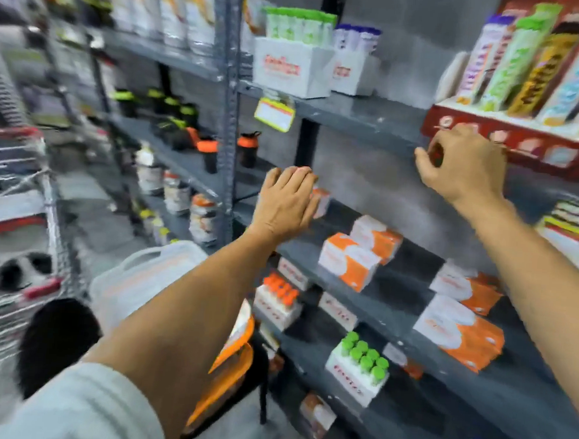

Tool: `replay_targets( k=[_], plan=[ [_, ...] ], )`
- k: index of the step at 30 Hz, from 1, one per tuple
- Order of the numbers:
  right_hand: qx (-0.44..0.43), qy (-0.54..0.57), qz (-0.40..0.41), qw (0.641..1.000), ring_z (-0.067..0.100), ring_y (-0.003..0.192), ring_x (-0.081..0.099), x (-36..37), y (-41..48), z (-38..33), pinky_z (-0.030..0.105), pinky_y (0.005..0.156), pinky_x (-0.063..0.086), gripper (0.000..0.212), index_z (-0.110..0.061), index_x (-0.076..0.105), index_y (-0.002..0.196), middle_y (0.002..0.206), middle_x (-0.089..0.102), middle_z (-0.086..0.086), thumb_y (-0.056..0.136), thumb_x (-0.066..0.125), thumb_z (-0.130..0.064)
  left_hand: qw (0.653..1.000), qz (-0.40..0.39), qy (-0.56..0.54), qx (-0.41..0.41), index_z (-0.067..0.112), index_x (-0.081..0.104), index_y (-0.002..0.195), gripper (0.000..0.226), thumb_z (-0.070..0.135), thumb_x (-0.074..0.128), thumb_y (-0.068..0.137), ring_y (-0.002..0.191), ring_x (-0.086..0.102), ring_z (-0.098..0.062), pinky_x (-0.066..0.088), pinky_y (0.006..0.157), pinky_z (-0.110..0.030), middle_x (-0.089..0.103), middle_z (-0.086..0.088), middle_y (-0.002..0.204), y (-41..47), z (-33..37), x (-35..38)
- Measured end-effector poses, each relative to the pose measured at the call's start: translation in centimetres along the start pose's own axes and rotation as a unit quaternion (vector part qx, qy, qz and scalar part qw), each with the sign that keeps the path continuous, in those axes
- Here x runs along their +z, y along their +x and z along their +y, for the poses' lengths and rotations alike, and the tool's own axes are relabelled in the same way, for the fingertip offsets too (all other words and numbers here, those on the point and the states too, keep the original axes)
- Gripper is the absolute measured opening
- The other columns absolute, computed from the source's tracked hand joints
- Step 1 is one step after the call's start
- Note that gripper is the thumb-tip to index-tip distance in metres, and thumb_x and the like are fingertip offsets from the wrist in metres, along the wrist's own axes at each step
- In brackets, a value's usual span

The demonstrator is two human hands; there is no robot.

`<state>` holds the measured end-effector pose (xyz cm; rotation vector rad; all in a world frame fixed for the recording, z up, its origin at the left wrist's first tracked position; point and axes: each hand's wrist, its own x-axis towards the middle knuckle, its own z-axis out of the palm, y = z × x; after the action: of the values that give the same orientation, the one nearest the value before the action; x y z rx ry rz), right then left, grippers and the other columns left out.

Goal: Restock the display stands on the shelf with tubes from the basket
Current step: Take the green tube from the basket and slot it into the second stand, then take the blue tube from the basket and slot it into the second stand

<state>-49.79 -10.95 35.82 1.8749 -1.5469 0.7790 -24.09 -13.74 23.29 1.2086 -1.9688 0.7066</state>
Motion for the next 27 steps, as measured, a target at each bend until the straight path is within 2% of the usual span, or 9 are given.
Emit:
replay_targets(
  k=[5,8,10,13,15,20,25,27],
  plan=[
    [-0.061,0.075,-0.033,0.995,0.042,0.082,0.058,7.9,-1.5,-10.6,0.044,0.066,0.046,0.03,-0.005,0.063,0.076,0.084,0.061,0.022,0.084,0.052,-0.032,0.989,-0.064,0.078,-0.111,0.006,0.063,0.108,0.036,0.033,0.043,0.094,0.098,0.056,-0.031,0.038,0.087,-0.043,0.062,-0.009,0.108,-11.9,-8.8,-3.1],
    [-0.074,0.114,-0.081,0.987,0.043,0.069,0.061,12.0,-3.5,-17.9,0.04,0.057,0.046,0.026,-0.003,0.062,0.073,0.077,0.062,0.023,0.085,0.053,-0.024,0.977,-0.091,0.096,-0.168,0.006,0.062,0.107,0.036,0.033,0.041,0.095,0.097,0.054,-0.031,0.039,0.087,-0.043,0.062,-0.009,0.107,-18.8,-12.3,-4.9],
    [-0.098,0.135,-0.14,0.976,0.043,0.072,0.063,14.7,-5.7,-22.8,0.041,0.058,0.046,0.026,-0.001,0.064,0.078,0.08,0.064,0.025,0.084,0.055,-0.024,0.965,-0.122,0.104,-0.208,0.007,0.062,0.108,0.037,0.034,0.039,0.096,0.096,0.054,-0.031,0.039,0.085,-0.043,0.062,-0.009,0.105,-22.9,-14.0,-5.8],
    [-0.121,0.174,-0.245,0.946,0.042,0.084,0.065,18.2,-9.9,-29.3,0.044,0.067,0.048,0.026,-0.001,0.064,0.089,0.093,0.065,0.024,0.087,0.057,-0.027,0.94,-0.177,0.123,-0.265,0.007,0.062,0.108,0.039,0.034,0.036,0.095,0.097,0.056,-0.032,0.039,0.087,-0.044,0.062,-0.01,0.106,-28.1,-15.6,-6.1],
    [-0.135,0.184,-0.303,0.925,0.039,0.092,0.064,20.1,-13.0,-33.1,0.041,0.071,0.048,0.027,-0.005,0.063,0.096,0.1,0.064,0.019,0.089,0.054,-0.029,0.924,-0.211,0.127,-0.294,0.007,0.062,0.105,0.038,0.032,0.036,0.094,0.095,0.058,-0.032,0.04,0.085,-0.044,0.062,-0.011,0.105,-30.8,-16.3,-5.8],
    [-0.148,0.211,-0.444,0.858,0.035,0.096,0.062,24.1,-20.6,-38.8,0.036,0.07,0.046,0.025,-0.011,0.058,0.099,0.104,0.063,0.012,0.089,0.054,-0.034,0.897,-0.269,0.089,-0.34,0.007,0.062,0.102,0.036,0.029,0.036,0.093,0.098,0.058,-0.032,0.043,0.088,-0.044,0.062,-0.012,0.105,-35.1,-17.2,-4.3],
    [-0.145,0.25,-0.57,0.769,0.035,0.113,0.055,27.1,-24.8,-41.0,0.042,0.086,0.05,0.043,-0.022,0.043,0.134,0.126,0.054,0.015,0.093,0.052,-0.035,0.885,-0.299,0.039,-0.355,0.001,0.061,0.11,0.044,0.032,0.033,0.093,0.103,0.057,-0.035,0.044,0.091,-0.046,0.061,-0.016,0.113,-38.0,-17.4,-2.6],
    [-0.143,0.254,-0.592,0.752,0.036,0.118,0.053,28.0,-25.1,-41.6,0.044,0.092,0.048,0.053,-0.03,0.03,0.145,0.134,0.047,0.016,0.096,0.047,-0.036,0.885,-0.297,0.036,-0.357,-0.002,0.06,0.115,0.047,0.032,0.035,0.094,0.107,0.055,-0.035,0.042,0.095,-0.045,0.059,-0.019,0.119,-38.7,-17.4,-2.0]
  ],
)
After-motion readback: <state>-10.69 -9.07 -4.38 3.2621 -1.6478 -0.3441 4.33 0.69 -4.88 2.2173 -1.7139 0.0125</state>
